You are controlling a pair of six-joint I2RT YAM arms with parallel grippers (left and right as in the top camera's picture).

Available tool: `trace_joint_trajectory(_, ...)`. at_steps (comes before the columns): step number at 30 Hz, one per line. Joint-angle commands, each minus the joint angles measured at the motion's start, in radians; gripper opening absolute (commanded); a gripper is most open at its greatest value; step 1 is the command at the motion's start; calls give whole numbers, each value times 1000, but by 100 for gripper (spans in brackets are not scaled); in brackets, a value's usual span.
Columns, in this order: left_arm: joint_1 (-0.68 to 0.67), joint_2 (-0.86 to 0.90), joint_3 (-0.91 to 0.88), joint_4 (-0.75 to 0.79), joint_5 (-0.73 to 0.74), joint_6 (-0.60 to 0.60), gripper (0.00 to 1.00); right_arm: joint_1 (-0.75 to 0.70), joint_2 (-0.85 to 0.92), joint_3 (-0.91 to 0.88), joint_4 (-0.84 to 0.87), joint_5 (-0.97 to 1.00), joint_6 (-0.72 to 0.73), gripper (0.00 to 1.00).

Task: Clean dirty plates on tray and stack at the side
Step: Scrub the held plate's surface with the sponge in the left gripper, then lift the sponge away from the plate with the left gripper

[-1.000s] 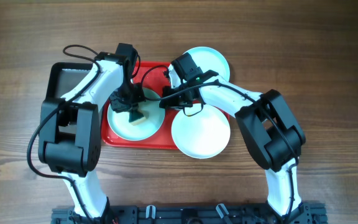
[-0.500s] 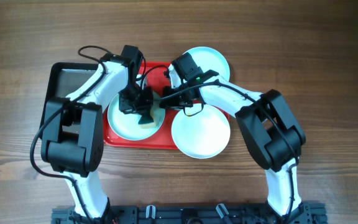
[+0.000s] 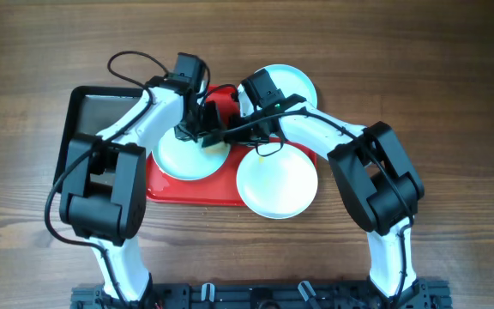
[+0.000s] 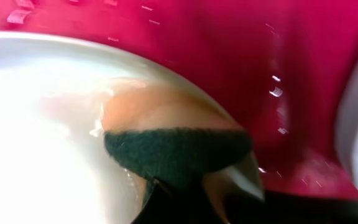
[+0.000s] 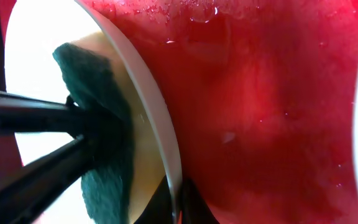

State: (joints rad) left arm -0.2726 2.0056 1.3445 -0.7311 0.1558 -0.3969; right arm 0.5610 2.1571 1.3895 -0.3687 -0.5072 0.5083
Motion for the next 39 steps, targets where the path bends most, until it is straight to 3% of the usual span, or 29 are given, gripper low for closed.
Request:
trace_joint_trajectory(1,16,29,-10,-66,-407,-119,4,11,29,-10,-16,-14,-4,4)
trace_joint_trajectory(4,27,29,-9,-130,-504,-140,4,11,29,-10,-13,-14,-3,4)
trace_joint_trajectory(9,74,29,-7,-211,-462,-119,4,11,29,-10,-13,-14,-4,4)
trace_joint_trajectory(11,79,29,-7,-229,-343,18,4,11,29,-10,-13,-14,-4,4)
trace_joint_trajectory(17,77,29,-7,-304,203,414,4,9,29,-10,-12,-14,-4,4)
trace_joint_trajectory(20,77,29,-7,-304,367,502,4,9,29,-10,-7,-7,-3,4)
trace_joint_trajectory(26,77,29,-7,-146,408,442,4,9,29,-10,-14,-11,-4,4)
trace_joint_trajectory(28,77,29,-7,-86,389,398,4,9,29,-10,-14,-11,-4,4)
trace_joint_trajectory(31,77,29,-7,17,207,244,4,8,29,-10,-13,-10,-4,4)
trace_joint_trajectory(32,77,29,-7,45,72,174,4,8,29,-10,-13,-10,-4,4)
trace_joint_trajectory(37,83,29,-7,-26,-419,-14,4,8,29,-10,-18,-10,-4,4)
trace_joint_trajectory(39,91,29,-6,-96,-510,-39,4,8,29,-10,-16,-10,-4,4)
